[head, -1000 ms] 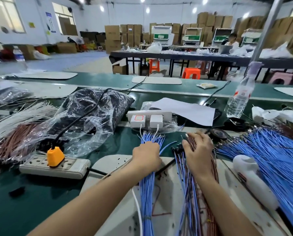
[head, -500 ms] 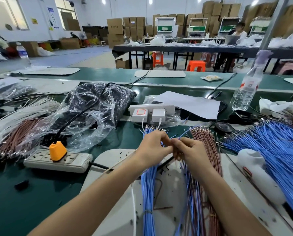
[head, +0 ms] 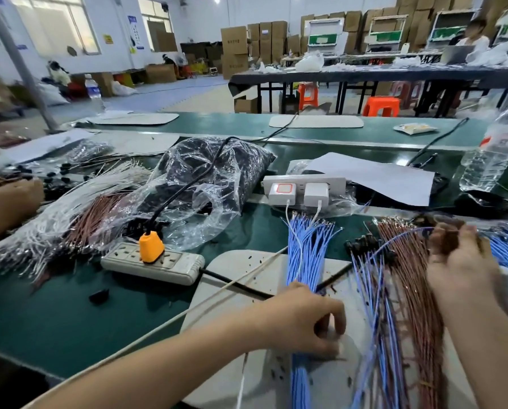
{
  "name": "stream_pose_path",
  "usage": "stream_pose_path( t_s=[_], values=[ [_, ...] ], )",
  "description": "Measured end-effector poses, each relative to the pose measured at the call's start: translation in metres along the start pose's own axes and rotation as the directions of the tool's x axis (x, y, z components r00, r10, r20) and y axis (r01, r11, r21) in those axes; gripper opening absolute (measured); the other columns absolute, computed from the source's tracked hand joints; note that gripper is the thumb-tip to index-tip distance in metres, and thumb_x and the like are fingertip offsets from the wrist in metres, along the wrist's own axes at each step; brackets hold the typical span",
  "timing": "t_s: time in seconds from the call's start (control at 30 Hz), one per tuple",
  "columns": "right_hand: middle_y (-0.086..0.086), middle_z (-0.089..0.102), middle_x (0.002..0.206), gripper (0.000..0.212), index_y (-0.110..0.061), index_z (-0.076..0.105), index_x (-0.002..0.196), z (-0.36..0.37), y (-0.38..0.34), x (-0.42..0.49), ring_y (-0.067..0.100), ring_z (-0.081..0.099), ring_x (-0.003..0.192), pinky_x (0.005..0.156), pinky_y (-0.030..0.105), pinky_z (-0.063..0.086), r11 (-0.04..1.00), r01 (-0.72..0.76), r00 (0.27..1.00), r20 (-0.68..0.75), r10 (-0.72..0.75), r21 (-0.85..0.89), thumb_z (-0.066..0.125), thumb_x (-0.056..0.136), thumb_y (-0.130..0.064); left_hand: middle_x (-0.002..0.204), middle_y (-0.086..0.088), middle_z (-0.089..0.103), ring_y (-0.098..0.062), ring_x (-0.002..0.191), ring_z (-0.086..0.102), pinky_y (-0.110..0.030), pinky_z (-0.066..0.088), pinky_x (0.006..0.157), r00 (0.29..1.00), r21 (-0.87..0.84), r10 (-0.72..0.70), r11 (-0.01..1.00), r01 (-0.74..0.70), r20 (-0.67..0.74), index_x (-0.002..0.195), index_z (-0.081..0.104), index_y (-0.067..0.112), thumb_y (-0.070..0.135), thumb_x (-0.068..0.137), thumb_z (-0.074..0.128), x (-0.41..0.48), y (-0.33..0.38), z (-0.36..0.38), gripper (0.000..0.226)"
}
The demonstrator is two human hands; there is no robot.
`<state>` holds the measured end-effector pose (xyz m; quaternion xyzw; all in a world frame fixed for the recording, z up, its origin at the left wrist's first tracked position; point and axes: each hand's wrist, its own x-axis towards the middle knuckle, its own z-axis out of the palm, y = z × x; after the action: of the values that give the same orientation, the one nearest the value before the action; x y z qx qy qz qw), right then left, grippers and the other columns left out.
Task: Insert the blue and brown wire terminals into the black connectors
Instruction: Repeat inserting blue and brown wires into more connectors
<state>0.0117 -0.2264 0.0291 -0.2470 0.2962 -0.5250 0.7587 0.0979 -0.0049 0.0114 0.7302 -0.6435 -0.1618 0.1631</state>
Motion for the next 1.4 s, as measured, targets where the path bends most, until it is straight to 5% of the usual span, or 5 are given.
stream_pose_path(
  t_s=[0.13, 0.23, 0.33, 1.2, 1.4],
  values=[
    [-0.007, 0.061, 0.078, 0.026, -0.019, 0.056, 0.087, -0.009, -0.006, 0.018, -0.002, 0.058, 0.051, 0.054, 0.008, 0.045, 0.998, -0.061, 0.998, 0.011, 0.06, 0.032, 0.037, 0.103, -0.024, 0.081, 0.002, 0.066, -0.002, 0.071, 0.058, -0.007, 0.044, 0.068, 0.965, -0.35, -0.103, 0.937, 0.012, -0.243, 0.095, 0.066, 0.013, 0.024, 0.084, 0.072, -0.007, -0.015, -0.038, 0.017],
    [-0.003, 0.07, 0.065, 0.03, -0.021, 0.056, 0.101, -0.004, 0.008, 0.007, 0.006, 0.064, 0.05, 0.047, 0.014, 0.049, 0.988, -0.12, 0.986, 0.104, 0.13, -0.1, 0.03, 0.104, -0.036, 0.078, 0.0, 0.06, -0.003, 0.064, 0.054, -0.006, 0.044, 0.061, 0.525, -0.321, -0.403, 0.915, 0.243, -0.75, 0.094, 0.061, 0.006, 0.009, 0.091, 0.059, -0.004, -0.064, -0.091, 0.004],
    [0.003, 0.071, 0.062, 0.023, -0.022, 0.055, 0.1, 0.001, 0.015, -0.004, 0.013, 0.068, 0.053, 0.049, 0.019, 0.054, 0.98, -0.165, 0.971, 0.157, 0.181, -0.11, 0.036, 0.102, -0.036, 0.092, -0.014, 0.063, -0.02, 0.075, 0.06, -0.028, 0.056, 0.067, 0.36, -0.332, -0.726, 0.62, 0.71, -0.586, 0.1, 0.059, -0.005, -0.002, 0.091, 0.048, -0.011, -0.132, -0.123, 0.014],
    [0.002, 0.066, 0.064, 0.015, -0.007, 0.066, 0.087, 0.0, 0.019, -0.021, 0.007, 0.052, 0.051, 0.05, 0.013, 0.048, 0.94, -0.106, 0.888, 0.396, 0.236, -0.324, 0.053, 0.094, -0.01, 0.089, -0.012, 0.055, -0.025, 0.08, 0.056, -0.036, 0.051, 0.068, 0.469, 0.096, -0.683, 0.508, 0.856, -0.56, 0.095, 0.055, 0.002, -0.006, 0.087, 0.05, 0.002, -0.154, -0.133, 0.013],
    [0.012, 0.073, 0.075, 0.037, -0.009, 0.063, 0.098, 0.002, 0.02, -0.021, 0.016, 0.064, 0.052, 0.049, 0.02, 0.053, 0.94, -0.079, 0.887, 0.408, 0.218, -0.331, 0.036, 0.102, -0.033, 0.094, -0.002, 0.064, -0.016, 0.082, 0.064, -0.02, 0.053, 0.083, 0.706, -0.167, -0.395, 0.913, 0.371, -0.587, 0.104, 0.066, 0.015, 0.005, 0.086, 0.064, 0.03, -0.061, -0.129, 0.02]
  ],
)
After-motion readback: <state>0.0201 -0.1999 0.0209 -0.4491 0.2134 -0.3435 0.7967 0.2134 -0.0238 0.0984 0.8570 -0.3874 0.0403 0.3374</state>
